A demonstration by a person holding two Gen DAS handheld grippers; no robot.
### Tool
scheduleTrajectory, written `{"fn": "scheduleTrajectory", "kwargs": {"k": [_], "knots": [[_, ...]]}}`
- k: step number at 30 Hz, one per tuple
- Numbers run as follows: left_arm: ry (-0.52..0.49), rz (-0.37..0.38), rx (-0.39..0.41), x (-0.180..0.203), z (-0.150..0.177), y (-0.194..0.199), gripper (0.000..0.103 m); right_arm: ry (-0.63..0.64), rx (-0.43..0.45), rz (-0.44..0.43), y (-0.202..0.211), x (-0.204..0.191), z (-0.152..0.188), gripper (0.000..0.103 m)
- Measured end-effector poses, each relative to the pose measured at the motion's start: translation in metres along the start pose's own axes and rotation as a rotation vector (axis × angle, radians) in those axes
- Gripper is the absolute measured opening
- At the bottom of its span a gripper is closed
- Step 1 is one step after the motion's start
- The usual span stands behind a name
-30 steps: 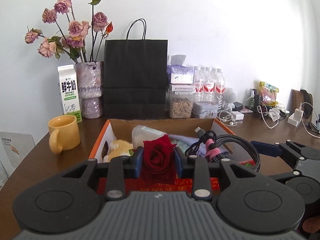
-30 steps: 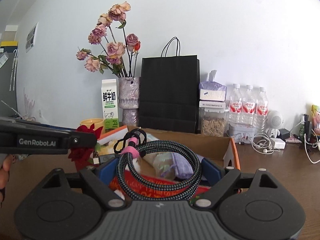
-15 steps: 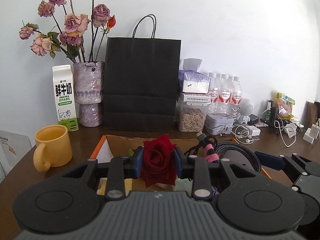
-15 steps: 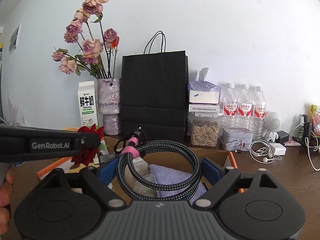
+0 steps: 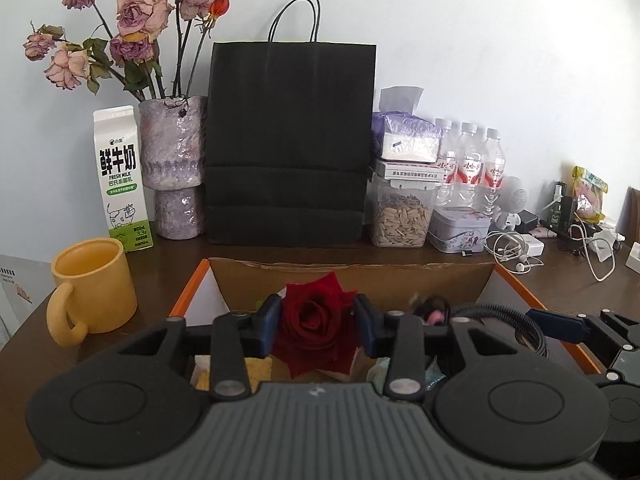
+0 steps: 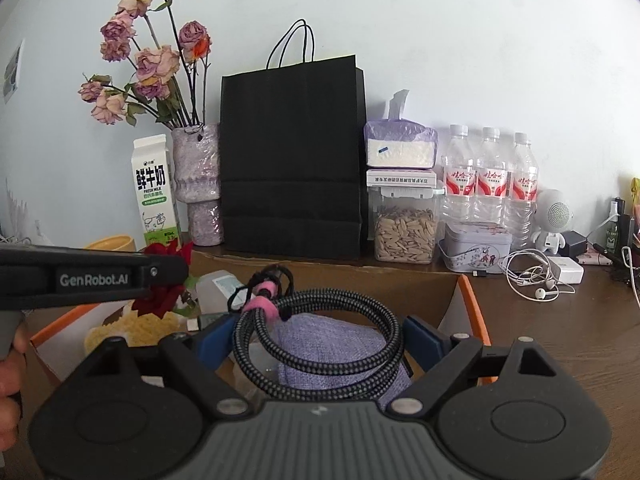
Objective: Organize objects
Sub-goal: 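Carry the rose and braided cable into the box and release both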
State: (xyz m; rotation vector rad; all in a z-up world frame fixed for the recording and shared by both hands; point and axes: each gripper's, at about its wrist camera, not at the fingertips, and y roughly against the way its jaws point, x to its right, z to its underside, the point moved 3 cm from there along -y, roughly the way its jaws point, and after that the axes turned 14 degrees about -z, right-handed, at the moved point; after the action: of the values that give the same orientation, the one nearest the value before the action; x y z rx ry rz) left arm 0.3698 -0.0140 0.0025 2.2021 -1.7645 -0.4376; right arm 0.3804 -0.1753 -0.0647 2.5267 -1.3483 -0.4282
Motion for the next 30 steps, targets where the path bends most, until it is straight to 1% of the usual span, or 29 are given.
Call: {"fn": "scheduleTrajectory", "kwargs": {"k": [1,2,4,12,23,30], "knots": [[0.009,-0.006,0.002,-0.001,0.0,0.001,0.087,-0.006,0.002,-0.005,0.0,0.0,0.001,0.099],[0.018,-0.013,0.011,-0.002,0.001,0.003,0.103,-0.011,0.003,0.001,0.0,0.0,0.002,0.103],[0.026,-0.034,0.042,-0.004,-0.002,0.008,0.103,-0.01,0.0,0.008,0.002,0.0,0.002,0.103],[0.012,-0.023,0.048,-0.001,-0.002,0.014,0.103,0.0,-0.005,0.003,0.007,-0.004,0.002,0.103],[0.01,-0.022,0.056,-0.004,0.0,0.02,0.103,0.014,0.018,0.016,0.019,-0.007,0.0,0.103],[0.013,-0.014,0.097,-0.009,-0.002,0.041,0.103,0.045,0.034,0.011,0.035,-0.014,-0.001,0.103]]}}
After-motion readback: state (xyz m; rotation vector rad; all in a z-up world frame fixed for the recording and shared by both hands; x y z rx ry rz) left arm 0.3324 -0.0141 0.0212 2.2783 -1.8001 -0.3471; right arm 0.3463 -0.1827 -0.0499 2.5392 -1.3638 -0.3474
